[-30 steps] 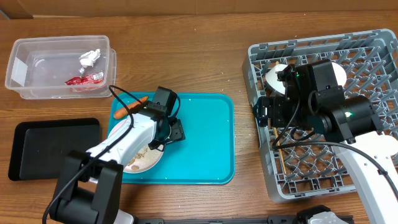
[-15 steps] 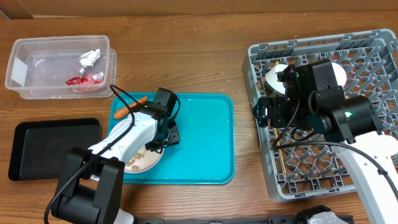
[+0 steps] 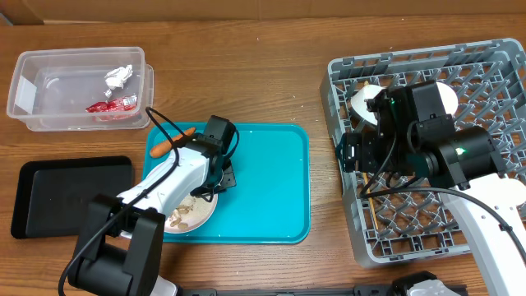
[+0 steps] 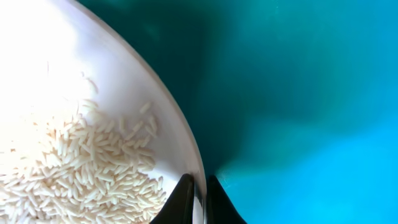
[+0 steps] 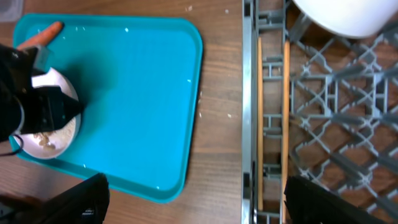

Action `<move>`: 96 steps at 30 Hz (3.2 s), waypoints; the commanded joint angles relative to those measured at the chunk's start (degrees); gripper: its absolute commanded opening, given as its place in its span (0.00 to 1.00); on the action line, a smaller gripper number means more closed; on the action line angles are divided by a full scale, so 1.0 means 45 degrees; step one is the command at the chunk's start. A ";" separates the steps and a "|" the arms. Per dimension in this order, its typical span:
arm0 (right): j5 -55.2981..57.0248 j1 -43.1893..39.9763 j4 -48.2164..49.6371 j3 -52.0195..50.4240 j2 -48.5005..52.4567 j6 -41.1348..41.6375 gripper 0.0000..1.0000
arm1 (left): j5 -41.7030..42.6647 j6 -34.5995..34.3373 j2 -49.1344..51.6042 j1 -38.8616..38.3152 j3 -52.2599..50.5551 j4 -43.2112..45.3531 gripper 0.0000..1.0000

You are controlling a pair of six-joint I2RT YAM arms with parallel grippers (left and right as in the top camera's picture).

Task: Sort waste into correct bins and load items into the dishwasher
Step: 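Lift the plate with the left gripper and move it left over the black tray, then tilt the plate with the left gripper to dump rice and peanuts onto the black tray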

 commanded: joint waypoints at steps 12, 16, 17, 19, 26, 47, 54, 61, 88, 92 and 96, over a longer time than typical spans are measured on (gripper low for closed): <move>0.0024 -0.0039 -0.0457 -0.0053 -0.0034 -0.0126 0.93 | -0.1379 0.0355 0.0539 -0.0019 0.3162 -0.3881 0.04; 0.0024 -0.0039 -0.0461 -0.0053 -0.0034 -0.0131 0.93 | -0.1384 0.0359 0.0539 -0.0019 0.4056 -0.4643 0.04; 0.0029 -0.0039 -0.0461 -0.0053 -0.0034 -0.0131 0.93 | -0.1384 0.0355 0.0539 -0.0015 0.4255 -0.4818 0.04; 0.0029 -0.0039 -0.0466 -0.0053 -0.0034 -0.0131 0.93 | -0.1389 0.0355 0.0539 -0.0015 0.4634 -0.5173 0.04; 0.0029 -0.0039 -0.0466 -0.0053 -0.0034 -0.0136 0.93 | -0.2123 0.0359 0.0539 -0.0015 0.5673 -0.6368 0.04; 0.0034 -0.0039 -0.0481 -0.0053 -0.0034 -0.0136 0.93 | 0.1258 0.3905 0.0525 0.6246 0.7383 -0.6674 0.04; 0.0034 -0.0039 -0.0437 -0.0053 -0.0024 -0.0136 0.93 | 0.4362 0.5809 0.0515 0.9078 0.7388 -0.6479 0.04; 0.0306 -0.0039 -0.0442 -0.0053 -0.0024 -0.0131 0.93 | 0.8165 0.7033 0.0515 1.1404 0.7388 -0.6698 0.04; 0.0369 -0.0039 -0.0403 -0.0053 0.0049 -0.0126 0.93 | 1.5353 0.8748 0.0515 1.6082 0.7383 -0.8131 0.04; 0.0374 -0.0039 -0.0437 -0.0053 0.0083 -0.0131 0.93 | 1.5363 0.8748 0.0515 1.6082 0.7383 -0.8131 0.04; 0.0374 -0.0039 -0.0427 -0.0053 0.0087 -0.0131 0.93 | 1.5358 0.8748 0.0515 1.6082 0.7383 -0.8136 0.04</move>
